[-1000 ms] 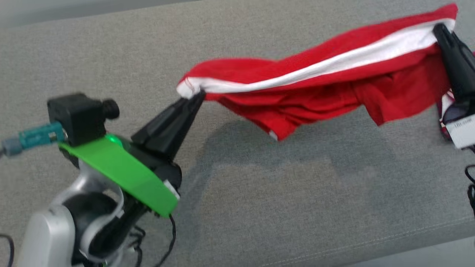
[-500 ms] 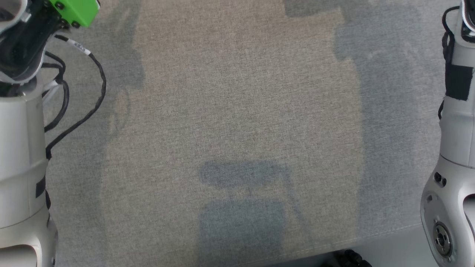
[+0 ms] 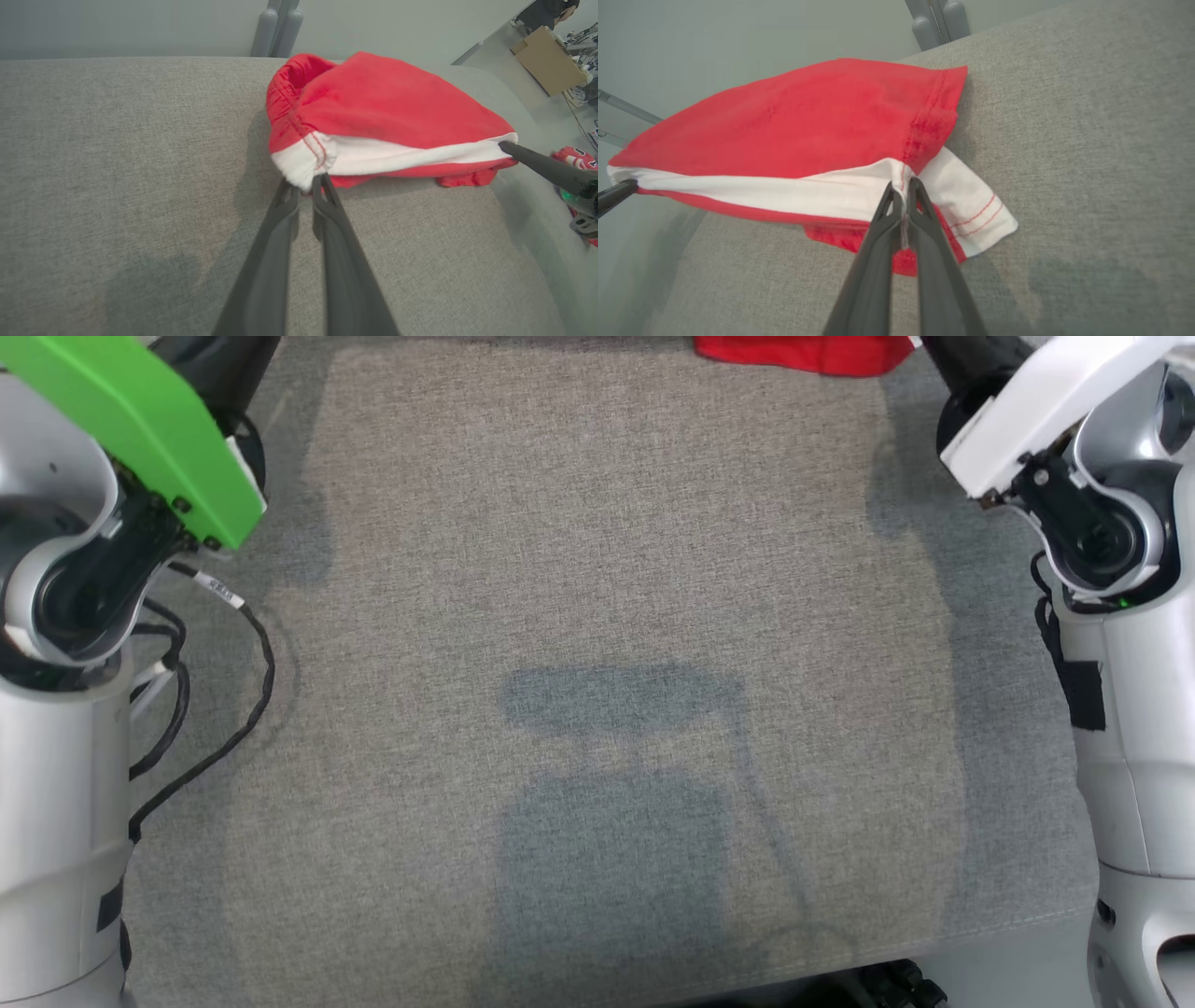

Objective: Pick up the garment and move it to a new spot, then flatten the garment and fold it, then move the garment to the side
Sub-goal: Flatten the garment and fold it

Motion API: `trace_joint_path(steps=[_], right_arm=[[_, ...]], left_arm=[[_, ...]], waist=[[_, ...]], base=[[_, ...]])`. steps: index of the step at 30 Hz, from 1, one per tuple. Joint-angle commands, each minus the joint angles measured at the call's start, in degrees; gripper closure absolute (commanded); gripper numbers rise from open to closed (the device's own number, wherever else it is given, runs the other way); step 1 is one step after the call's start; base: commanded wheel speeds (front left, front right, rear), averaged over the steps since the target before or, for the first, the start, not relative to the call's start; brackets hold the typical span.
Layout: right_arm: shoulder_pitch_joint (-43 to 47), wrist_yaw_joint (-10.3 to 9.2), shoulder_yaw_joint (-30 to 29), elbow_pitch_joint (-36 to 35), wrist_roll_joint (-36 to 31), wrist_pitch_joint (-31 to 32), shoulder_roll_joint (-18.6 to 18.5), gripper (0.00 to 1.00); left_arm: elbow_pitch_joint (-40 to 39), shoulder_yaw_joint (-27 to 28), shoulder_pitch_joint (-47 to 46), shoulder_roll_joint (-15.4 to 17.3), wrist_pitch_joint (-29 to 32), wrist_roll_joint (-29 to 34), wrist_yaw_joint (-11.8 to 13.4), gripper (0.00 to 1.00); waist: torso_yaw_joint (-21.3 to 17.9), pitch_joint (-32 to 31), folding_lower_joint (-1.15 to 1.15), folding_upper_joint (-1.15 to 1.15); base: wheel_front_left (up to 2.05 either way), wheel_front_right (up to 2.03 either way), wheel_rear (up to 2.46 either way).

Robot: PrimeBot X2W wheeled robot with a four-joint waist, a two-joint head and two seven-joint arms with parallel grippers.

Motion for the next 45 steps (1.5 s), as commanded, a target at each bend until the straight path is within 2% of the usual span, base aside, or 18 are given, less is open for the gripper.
trace_joint_path(steps=[1,4,5,6,7,10,14,16,18,21,23,24,25,26,27,28,38,45], right_arm=[[0.7,0.02,0.3,-0.4,0.4,-0.1,-0.4,1.00],[1.0,0.02,0.8,-0.5,0.7,-0.5,-0.6,0.98],[0.8,0.02,0.9,-0.5,0.8,-0.5,-0.6,0.93],[0.4,0.02,1.7,-0.8,0.6,-0.7,-0.7,0.78],[0.3,0.02,2.3,-0.8,0.6,-1.0,-0.8,0.69],[0.0,0.02,2.9,-0.5,1.0,-1.2,-0.7,0.58],[-0.3,0.02,3.7,-0.3,1.3,-1.5,-0.9,0.51],[-0.4,0.02,4.0,-0.4,1.5,-1.6,-1.1,0.33],[-0.4,0.02,4.3,-0.6,1.8,-1.7,-1.1,0.27],[-0.4,0.02,4.8,-0.8,1.9,-1.6,-1.2,0.27],[-0.5,0.02,5.2,-1.0,2.2,-1.7,-1.3,0.45],[-0.6,0.02,5.5,-1.2,2.4,-1.9,-1.3,0.51],[-0.7,0.02,5.7,-1.4,2.4,-2.1,-1.3,0.68],[-0.7,0.02,5.7,-1.4,2.4,-2.1,-1.3,0.68],[-0.8,0.02,6.0,-1.6,2.5,-2.1,-1.3,0.90],[-0.8,0.02,6.1,-1.8,2.7,-2.2,-1.4,1.00],[-0.9,0.02,5.1,-3.7,3.9,-2.6,-2.6,1.00],[-0.9,0.02,1.8,-5.9,5.6,-3.6,-3.0,1.00]], left_arm=[[-0.5,0.6,0.6,0.6,0.2,-0.4,0.2,1.00],[-1.5,1.4,1.1,0.9,0.2,-0.8,1.1,1.00],[-1.5,1.5,1.0,0.9,0.1,-0.8,1.3,1.00],[-1.7,1.7,0.7,0.8,0.0,-0.9,1.6,1.00],[-1.8,1.6,0.6,0.8,0.2,-1.0,1.7,1.00],[-1.6,1.8,0.9,1.0,0.1,-1.0,1.7,1.00],[-1.4,1.9,1.3,0.8,-0.4,-1.2,2.0,1.00],[-1.4,1.9,1.4,0.8,-0.5,-1.3,2.1,1.00],[-1.3,1.9,1.4,0.8,-0.6,-1.2,2.1,1.00],[-1.2,2.0,1.4,1.0,-0.7,-1.2,2.2,1.00],[-1.1,2.0,1.4,1.0,-0.9,-1.2,2.2,1.00],[-1.1,1.9,1.4,1.0,-0.9,-1.2,2.1,1.00],[-1.1,1.9,1.4,1.0,-1.0,-1.2,2.2,1.00],[-1.1,1.9,1.4,1.0,-1.0,-1.2,2.2,1.00],[-1.0,1.9,1.4,1.1,-1.0,-1.2,2.2,1.00],[-1.0,1.9,1.4,1.1,-1.0,-1.2,2.2,1.00],[-1.2,2.5,2.0,1.3,-1.3,-2.0,2.5,1.00],[-2.7,3.3,2.2,0.8,-1.9,-3.1,2.4,1.00]], waist=[[-0.1,0.0,-0.01,0.00],[-0.1,0.1,-0.01,0.00],[-0.1,0.2,-0.01,0.00],[0.0,0.2,-0.01,0.00],[-0.1,0.1,-0.01,0.00],[-0.2,-0.1,-0.01,0.00],[-0.2,-0.2,-0.01,0.00],[-0.2,-0.1,-0.01,0.00],[-0.2,0.0,-0.01,0.00],[-0.2,0.0,-0.01,0.00],[-0.1,0.0,-0.01,0.00],[-0.1,-0.1,-0.01,0.00],[-0.1,-0.1,-0.01,0.00],[-0.1,-0.1,-0.01,0.00],[-0.1,-0.2,-0.01,0.00],[-0.1,-0.3,-0.01,0.00],[-0.2,-1.8,-0.01,0.00],[-0.4,-4.3,-0.01,0.00]], base=[[0.00,0.00,0.00],[0.00,0.00,0.00],[0.00,0.00,0.00],[0.00,0.00,0.00],[0.00,0.00,0.00],[0.00,0.00,0.00],[0.00,0.00,0.00],[0.00,0.00,0.00],[0.00,0.00,0.00],[0.00,0.00,0.00],[0.00,0.00,0.00],[0.00,0.00,0.00],[0.00,0.00,0.00],[0.00,0.00,0.00],[0.00,0.00,0.00],[0.00,0.00,0.00],[0.00,0.00,0.00],[0.00,0.00,0.00]])
